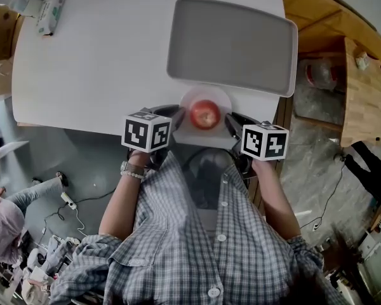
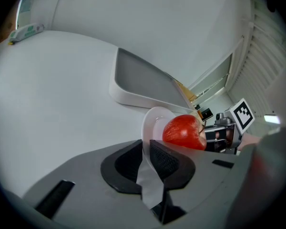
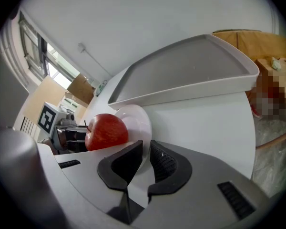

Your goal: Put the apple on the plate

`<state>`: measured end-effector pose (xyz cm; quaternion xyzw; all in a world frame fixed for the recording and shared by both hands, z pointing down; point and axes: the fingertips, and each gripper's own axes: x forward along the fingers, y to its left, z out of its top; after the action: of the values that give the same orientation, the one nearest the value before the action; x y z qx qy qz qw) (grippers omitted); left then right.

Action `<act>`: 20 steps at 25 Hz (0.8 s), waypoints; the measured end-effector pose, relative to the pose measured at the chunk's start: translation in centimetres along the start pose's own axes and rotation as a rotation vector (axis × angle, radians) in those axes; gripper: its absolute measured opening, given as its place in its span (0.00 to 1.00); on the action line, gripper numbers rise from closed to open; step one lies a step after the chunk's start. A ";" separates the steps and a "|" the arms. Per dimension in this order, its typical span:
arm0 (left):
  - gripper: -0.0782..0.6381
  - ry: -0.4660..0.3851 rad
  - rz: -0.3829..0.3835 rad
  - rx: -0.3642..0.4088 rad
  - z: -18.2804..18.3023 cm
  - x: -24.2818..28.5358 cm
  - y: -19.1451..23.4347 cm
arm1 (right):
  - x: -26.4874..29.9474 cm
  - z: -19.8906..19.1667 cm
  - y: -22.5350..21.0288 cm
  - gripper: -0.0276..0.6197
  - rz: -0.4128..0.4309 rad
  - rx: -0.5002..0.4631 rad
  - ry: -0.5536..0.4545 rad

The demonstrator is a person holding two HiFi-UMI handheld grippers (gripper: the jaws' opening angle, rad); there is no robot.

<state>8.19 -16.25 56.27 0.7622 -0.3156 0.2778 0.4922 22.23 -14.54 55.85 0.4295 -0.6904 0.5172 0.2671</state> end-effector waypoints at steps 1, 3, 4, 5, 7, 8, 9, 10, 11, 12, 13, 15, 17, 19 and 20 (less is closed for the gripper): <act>0.18 0.007 0.001 0.000 0.0 0.0 0.0 | -0.1 0.1 0.0 0.13 0.005 0.017 -0.001; 0.18 0.023 0.000 -0.005 0.0 -0.1 -0.1 | -0.4 0.2 0.0 0.13 0.011 0.045 -0.004; 0.18 0.030 -0.003 -0.008 0.0 -0.1 -0.2 | -0.6 0.3 -0.1 0.12 0.011 0.053 -0.006; 0.18 0.036 -0.006 -0.012 0.0 -0.1 -0.3 | -0.6 0.3 -0.1 0.12 0.010 0.058 -0.006; 0.17 0.048 -0.009 -0.013 0.1 0.0 -0.4 | -0.7 0.3 -0.2 0.12 0.007 0.066 -0.005; 0.17 0.054 -0.007 -0.010 0.1 0.0 -0.5 | -0.7 0.3 -0.2 0.12 0.005 0.071 -0.003; 0.17 0.061 -0.004 -0.008 0.0 0.0 -0.5 | -0.7 0.2 -0.2 0.12 0.004 0.077 -0.002; 0.17 0.067 -0.001 -0.006 0.0 0.0 -0.5 | -0.7 0.2 -0.2 0.12 0.005 0.085 -0.001; 0.17 0.073 -0.001 -0.007 0.0 0.0 -0.5 | -0.8 0.2 -0.2 0.12 0.006 0.092 -0.001; 0.17 0.077 -0.003 -0.010 0.0 -0.1 -0.5 | -0.8 0.2 -0.2 0.11 0.006 0.097 0.000; 0.17 0.082 -0.006 -0.012 0.1 -0.1 -0.6 | -0.9 0.3 -0.2 0.11 0.006 0.099 0.001; 0.17 0.090 -0.009 -0.016 0.1 -0.2 -0.6 | -1.0 0.4 -0.1 0.11 0.004 0.097 0.004; 0.17 0.096 -0.009 -0.018 0.2 -0.3 -0.7 | -1.1 0.5 0.0 0.11 0.004 0.099 0.008; 0.17 0.099 -0.009 -0.027 0.3 -0.4 -0.8 | -1.2 0.7 0.0 0.11 0.009 0.107 0.008; 0.17 0.099 -0.009 -0.036 0.3 -0.5 -0.9 | -1.3 0.8 0.1 0.11 0.013 0.113 0.008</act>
<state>8.54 -16.18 55.26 0.7401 -0.2923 0.3072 0.5220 22.85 -14.88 54.49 0.4374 -0.6617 0.5589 0.2419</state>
